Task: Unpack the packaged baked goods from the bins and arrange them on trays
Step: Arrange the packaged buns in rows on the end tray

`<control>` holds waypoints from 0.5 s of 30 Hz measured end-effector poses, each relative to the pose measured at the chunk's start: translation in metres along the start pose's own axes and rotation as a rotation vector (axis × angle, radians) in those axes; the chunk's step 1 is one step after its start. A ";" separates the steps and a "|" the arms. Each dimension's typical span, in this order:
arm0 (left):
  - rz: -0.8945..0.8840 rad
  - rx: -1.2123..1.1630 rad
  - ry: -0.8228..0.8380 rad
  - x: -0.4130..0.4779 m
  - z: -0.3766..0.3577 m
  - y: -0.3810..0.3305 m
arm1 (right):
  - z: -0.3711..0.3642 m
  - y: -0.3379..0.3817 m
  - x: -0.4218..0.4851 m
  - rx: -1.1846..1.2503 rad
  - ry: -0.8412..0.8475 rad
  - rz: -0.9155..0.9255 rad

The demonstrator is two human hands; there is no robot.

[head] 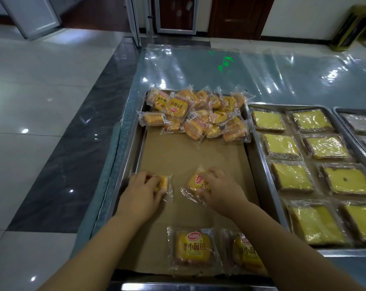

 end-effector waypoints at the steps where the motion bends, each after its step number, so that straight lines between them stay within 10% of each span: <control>1: 0.004 0.008 0.000 -0.002 -0.001 0.000 | 0.001 -0.002 -0.003 0.011 -0.018 -0.030; 15: 0.048 -0.063 0.080 -0.073 0.004 0.002 | 0.011 -0.046 -0.060 -0.024 -0.053 -0.401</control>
Point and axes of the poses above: each hand's wrist, its own x-axis towards the middle knuckle, its own z-axis out of the back of the hand, y = z × x, the point moved 8 cm from there along x, towards the middle knuckle, and after that the axes turned 12 degrees about -y, right-handed, at the moved point
